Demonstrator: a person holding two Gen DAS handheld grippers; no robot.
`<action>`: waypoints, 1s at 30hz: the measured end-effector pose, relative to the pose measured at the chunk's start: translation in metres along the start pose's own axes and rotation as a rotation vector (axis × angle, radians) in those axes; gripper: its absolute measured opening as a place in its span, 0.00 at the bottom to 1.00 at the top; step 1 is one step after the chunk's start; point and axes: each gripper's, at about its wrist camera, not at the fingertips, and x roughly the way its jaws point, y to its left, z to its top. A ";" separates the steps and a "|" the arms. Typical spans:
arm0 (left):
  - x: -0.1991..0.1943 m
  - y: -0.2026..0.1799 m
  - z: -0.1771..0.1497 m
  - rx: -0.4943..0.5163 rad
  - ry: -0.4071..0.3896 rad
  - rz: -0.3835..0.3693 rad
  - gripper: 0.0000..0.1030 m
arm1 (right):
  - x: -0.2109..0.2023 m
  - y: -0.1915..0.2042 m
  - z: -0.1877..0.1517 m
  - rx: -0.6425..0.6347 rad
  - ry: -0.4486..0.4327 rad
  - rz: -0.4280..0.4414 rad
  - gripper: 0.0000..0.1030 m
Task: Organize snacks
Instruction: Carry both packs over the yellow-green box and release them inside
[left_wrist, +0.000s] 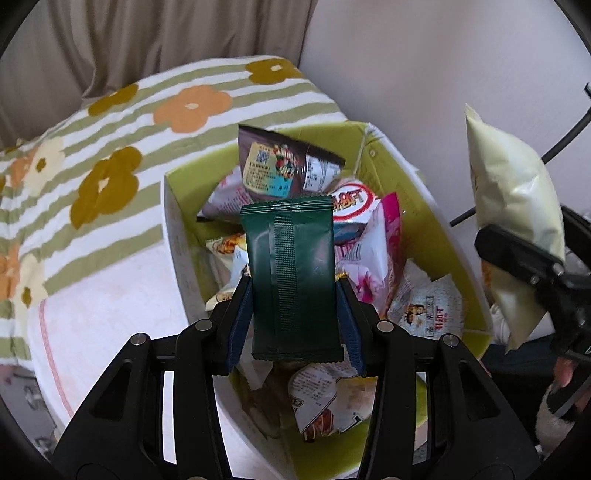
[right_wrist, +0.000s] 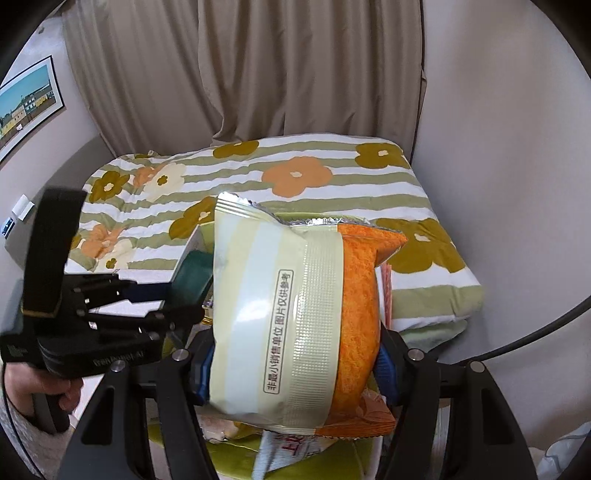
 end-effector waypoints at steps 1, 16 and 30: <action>0.000 -0.001 -0.002 -0.003 -0.003 0.001 0.41 | -0.001 -0.003 -0.001 0.000 0.001 0.001 0.60; -0.012 0.014 -0.021 -0.033 -0.021 0.175 0.99 | 0.015 0.001 0.006 -0.031 0.031 0.076 0.60; -0.037 0.042 -0.050 -0.140 -0.044 0.215 0.99 | 0.033 0.028 0.008 -0.128 0.052 0.088 0.99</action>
